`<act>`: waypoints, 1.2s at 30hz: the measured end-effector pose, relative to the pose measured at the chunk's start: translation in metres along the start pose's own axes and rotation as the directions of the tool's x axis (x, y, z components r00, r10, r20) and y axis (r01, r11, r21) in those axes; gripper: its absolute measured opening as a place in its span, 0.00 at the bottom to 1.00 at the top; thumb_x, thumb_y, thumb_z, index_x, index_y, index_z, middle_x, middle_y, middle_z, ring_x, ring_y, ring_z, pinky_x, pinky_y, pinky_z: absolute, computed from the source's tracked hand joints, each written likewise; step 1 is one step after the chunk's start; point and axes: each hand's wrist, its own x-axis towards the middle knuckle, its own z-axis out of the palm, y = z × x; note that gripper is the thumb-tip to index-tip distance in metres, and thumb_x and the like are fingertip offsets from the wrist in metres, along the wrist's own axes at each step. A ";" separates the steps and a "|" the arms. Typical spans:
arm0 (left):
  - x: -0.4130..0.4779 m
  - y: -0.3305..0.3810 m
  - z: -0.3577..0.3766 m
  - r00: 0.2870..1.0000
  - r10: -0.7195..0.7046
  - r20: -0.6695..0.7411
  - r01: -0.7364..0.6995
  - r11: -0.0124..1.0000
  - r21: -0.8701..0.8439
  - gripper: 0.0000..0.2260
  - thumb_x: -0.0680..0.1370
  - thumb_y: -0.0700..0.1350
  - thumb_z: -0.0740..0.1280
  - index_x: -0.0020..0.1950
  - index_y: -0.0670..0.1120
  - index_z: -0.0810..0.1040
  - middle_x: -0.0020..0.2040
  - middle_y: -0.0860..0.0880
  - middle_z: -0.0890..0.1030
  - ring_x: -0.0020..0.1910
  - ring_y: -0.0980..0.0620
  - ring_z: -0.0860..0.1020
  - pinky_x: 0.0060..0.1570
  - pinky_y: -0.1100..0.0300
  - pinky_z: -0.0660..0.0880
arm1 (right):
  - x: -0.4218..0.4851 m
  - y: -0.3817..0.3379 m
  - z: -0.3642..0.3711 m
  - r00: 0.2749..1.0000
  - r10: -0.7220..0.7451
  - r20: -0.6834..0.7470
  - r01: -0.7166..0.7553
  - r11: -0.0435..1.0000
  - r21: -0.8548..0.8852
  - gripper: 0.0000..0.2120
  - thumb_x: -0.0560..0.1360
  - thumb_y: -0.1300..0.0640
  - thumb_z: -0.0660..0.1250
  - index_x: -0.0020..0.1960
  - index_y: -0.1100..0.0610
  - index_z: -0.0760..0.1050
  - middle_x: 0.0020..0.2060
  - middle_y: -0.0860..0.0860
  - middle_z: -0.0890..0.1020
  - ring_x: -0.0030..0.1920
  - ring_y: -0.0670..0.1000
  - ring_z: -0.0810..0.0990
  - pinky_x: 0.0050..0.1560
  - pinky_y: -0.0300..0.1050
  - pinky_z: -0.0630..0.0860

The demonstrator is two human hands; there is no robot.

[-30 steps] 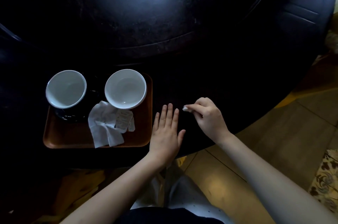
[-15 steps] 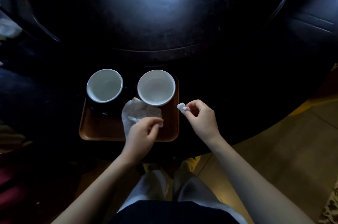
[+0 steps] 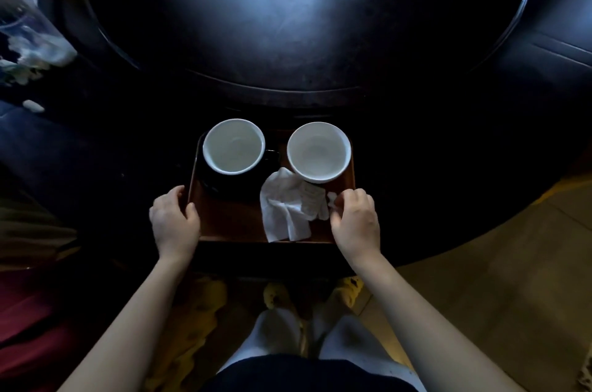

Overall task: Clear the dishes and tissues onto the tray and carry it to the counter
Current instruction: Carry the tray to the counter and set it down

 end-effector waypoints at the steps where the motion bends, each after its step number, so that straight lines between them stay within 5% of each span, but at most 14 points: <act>1: 0.005 0.000 0.001 1.000 0.003 0.010 -0.003 0.999 -0.043 0.17 0.76 0.38 0.61 0.65 0.38 0.71 0.60 0.34 0.75 0.62 0.37 0.70 0.64 0.47 0.66 | -0.001 0.001 0.000 1.000 0.021 0.013 -0.021 1.000 0.021 0.10 0.69 0.64 0.67 0.50 0.63 0.74 0.48 0.60 0.77 0.52 0.61 0.74 0.52 0.55 0.73; 6: 0.018 0.008 0.002 0.999 0.017 0.033 -0.012 0.988 -0.151 0.16 0.78 0.39 0.57 0.64 0.39 0.73 0.59 0.36 0.76 0.60 0.40 0.73 0.60 0.49 0.69 | -0.008 0.005 -0.005 0.996 0.072 -0.052 -0.059 0.977 0.207 0.09 0.73 0.64 0.63 0.53 0.62 0.77 0.50 0.58 0.78 0.54 0.58 0.76 0.55 0.49 0.73; 10: 0.025 0.008 0.001 0.999 0.006 0.054 0.002 0.991 -0.135 0.17 0.78 0.42 0.58 0.65 0.41 0.72 0.60 0.37 0.76 0.60 0.40 0.73 0.57 0.48 0.70 | 0.001 0.008 -0.016 0.955 0.252 -0.157 -0.199 0.935 0.294 0.11 0.76 0.61 0.61 0.56 0.61 0.76 0.54 0.58 0.78 0.54 0.57 0.77 0.50 0.42 0.70; 17: 0.050 0.013 0.001 0.988 0.002 0.153 -0.009 0.999 0.046 0.14 0.77 0.45 0.59 0.60 0.42 0.74 0.58 0.39 0.77 0.54 0.39 0.77 0.44 0.53 0.69 | 0.052 0.004 -0.020 0.916 0.384 0.116 -0.391 0.920 0.041 0.13 0.78 0.51 0.60 0.55 0.58 0.74 0.53 0.59 0.80 0.54 0.61 0.78 0.47 0.46 0.71; 25: 0.060 0.018 0.008 0.989 -0.043 0.141 0.027 0.994 0.110 0.11 0.77 0.44 0.60 0.56 0.40 0.72 0.54 0.38 0.79 0.51 0.36 0.77 0.44 0.52 0.68 | 0.072 0.004 -0.021 0.925 0.341 0.167 -0.306 0.930 -0.206 0.16 0.78 0.49 0.59 0.58 0.60 0.71 0.56 0.60 0.79 0.57 0.62 0.77 0.50 0.50 0.74; 36: 0.065 0.010 0.011 0.990 0.004 0.141 -0.019 0.994 0.108 0.15 0.79 0.48 0.54 0.58 0.40 0.72 0.55 0.37 0.79 0.53 0.36 0.76 0.46 0.50 0.70 | 0.062 0.010 -0.005 0.981 0.185 0.064 -0.167 0.963 -0.211 0.16 0.81 0.49 0.51 0.55 0.60 0.68 0.50 0.61 0.81 0.52 0.63 0.79 0.40 0.47 0.66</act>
